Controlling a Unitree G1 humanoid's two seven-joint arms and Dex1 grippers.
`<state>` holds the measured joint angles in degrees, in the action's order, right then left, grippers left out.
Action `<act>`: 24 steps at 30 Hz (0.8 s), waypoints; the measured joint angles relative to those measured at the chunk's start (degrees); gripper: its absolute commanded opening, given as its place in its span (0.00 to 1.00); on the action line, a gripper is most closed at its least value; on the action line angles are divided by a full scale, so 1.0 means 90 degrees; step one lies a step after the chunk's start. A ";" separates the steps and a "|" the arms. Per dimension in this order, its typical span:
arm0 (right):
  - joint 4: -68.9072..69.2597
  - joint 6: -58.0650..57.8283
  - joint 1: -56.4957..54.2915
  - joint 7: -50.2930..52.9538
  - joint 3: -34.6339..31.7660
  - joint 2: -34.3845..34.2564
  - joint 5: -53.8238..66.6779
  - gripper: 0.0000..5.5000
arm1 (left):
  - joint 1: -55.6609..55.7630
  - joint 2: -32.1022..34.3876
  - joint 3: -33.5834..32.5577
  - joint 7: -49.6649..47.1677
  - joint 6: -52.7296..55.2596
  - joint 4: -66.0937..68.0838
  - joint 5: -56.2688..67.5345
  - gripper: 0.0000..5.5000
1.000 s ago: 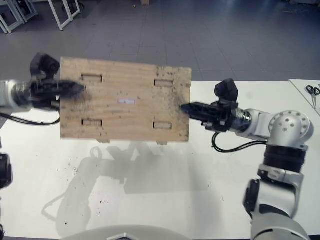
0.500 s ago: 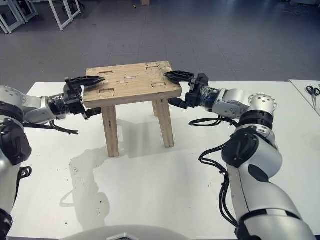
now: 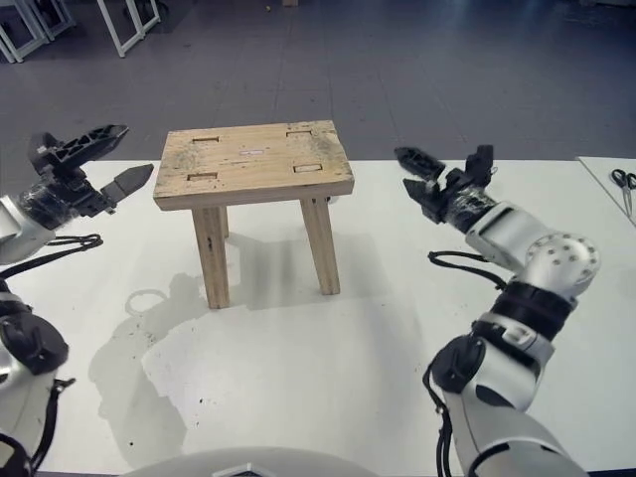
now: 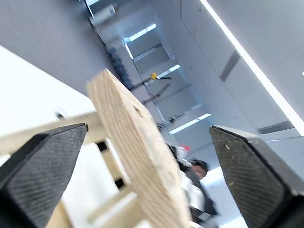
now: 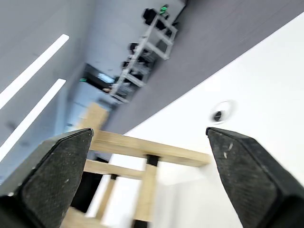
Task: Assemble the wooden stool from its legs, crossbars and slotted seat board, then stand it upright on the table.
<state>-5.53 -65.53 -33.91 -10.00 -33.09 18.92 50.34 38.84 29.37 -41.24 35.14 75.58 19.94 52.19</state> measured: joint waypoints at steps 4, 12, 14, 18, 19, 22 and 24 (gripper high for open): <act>0.1395 0.1782 0.1264 -0.0079 0.1358 -0.0315 -0.1383 0.80 | -0.1728 -0.1215 0.0814 -0.0699 -0.2221 -0.2799 -0.1153 0.86; 0.2757 0.5198 0.3173 0.0036 0.3407 -0.0565 -0.4088 0.80 | -0.4757 -0.2605 0.3290 -0.2547 -0.6903 -0.6575 -0.4941 0.86; 0.2796 0.5262 0.3290 0.0040 0.3464 -0.0573 -0.4197 0.80 | -0.5110 -0.2642 0.3442 -0.2617 -0.7146 -0.6583 -0.5148 0.86; 0.2875 0.5317 0.3359 0.0063 0.3522 -0.0599 -0.4338 0.80 | -0.5577 -0.2711 0.3652 -0.2712 -0.7462 -0.6481 -0.5203 0.86; 0.2900 0.5318 0.3359 0.0063 0.3535 -0.0601 -0.4370 0.80 | -0.5630 -0.2711 0.3704 -0.2721 -0.7491 -0.6463 -0.5203 0.86; 0.2932 0.5317 0.3359 0.0079 0.3546 -0.0611 -0.4400 0.80 | -0.5760 -0.2710 0.3876 -0.2725 -0.7621 -0.6345 -0.5206 0.86; 0.2943 0.5315 0.3375 0.0117 0.3555 -0.0676 -0.4445 0.80 | -0.5796 -0.2707 0.3952 -0.2726 -0.7703 -0.6230 -0.5208 0.86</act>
<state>20.96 -17.69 -3.54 -8.94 -1.09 12.83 10.34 -13.32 5.00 -5.66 10.61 6.26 -36.13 5.31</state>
